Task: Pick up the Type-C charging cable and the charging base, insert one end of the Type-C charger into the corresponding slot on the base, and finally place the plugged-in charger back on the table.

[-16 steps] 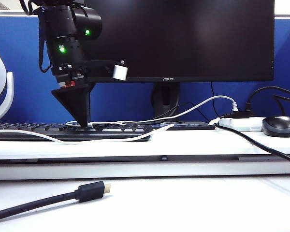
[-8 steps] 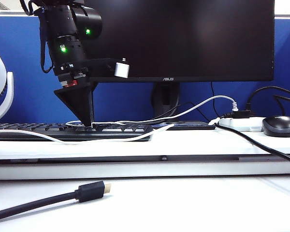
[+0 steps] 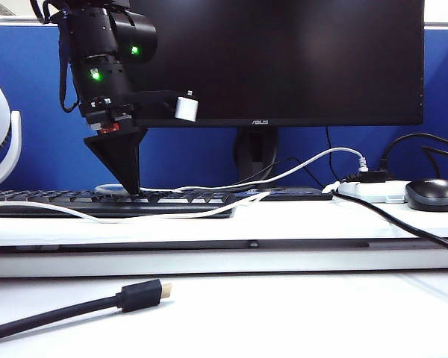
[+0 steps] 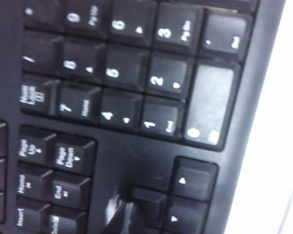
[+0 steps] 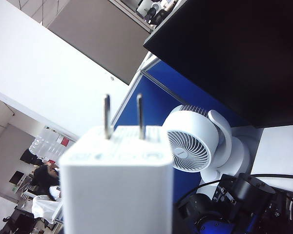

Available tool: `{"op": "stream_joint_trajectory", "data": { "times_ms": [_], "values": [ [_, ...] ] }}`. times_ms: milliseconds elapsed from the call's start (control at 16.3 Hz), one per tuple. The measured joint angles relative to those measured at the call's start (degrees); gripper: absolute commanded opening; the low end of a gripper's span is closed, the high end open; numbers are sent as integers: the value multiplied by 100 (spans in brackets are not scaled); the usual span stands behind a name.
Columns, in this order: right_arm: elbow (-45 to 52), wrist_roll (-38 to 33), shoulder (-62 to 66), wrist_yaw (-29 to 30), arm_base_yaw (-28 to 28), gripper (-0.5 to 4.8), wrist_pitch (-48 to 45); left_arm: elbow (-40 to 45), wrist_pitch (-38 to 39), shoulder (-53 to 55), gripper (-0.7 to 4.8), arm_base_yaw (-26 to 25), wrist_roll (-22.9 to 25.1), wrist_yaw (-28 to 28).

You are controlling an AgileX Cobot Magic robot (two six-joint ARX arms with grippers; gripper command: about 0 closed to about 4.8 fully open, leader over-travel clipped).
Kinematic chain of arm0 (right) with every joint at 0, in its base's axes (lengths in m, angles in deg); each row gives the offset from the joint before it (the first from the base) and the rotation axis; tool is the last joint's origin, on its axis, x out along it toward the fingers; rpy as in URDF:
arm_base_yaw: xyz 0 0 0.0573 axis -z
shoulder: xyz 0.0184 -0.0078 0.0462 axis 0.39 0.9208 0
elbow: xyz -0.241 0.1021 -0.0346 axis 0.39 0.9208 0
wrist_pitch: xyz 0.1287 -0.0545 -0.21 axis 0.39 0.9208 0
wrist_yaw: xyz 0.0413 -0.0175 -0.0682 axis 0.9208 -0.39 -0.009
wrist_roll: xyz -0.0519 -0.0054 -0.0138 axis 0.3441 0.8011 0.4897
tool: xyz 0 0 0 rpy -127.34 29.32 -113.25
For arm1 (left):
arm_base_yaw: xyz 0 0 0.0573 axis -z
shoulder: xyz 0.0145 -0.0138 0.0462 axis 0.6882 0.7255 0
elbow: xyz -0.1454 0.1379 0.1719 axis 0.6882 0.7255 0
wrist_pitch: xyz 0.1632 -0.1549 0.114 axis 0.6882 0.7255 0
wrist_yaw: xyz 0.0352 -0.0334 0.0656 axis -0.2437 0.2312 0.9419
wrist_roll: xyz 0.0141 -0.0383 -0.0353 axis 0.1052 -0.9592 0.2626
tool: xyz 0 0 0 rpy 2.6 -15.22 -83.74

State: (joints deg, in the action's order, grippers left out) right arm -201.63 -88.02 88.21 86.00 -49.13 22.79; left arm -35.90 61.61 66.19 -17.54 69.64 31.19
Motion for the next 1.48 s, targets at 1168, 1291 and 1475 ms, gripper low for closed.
{"op": "stream_joint_trajectory", "data": {
  "times_ms": [1168,1291,1475],
  "values": [
    [0,87,2,0,0,-6,2,-192,-37,-890,182,-431,-874,-570],
    [0,140,4,-2,0,-6,2,-157,175,-887,288,-398,-236,-1049],
    [0,140,13,-2,0,-6,2,-157,170,-885,287,-413,234,-1064]
  ]
}}
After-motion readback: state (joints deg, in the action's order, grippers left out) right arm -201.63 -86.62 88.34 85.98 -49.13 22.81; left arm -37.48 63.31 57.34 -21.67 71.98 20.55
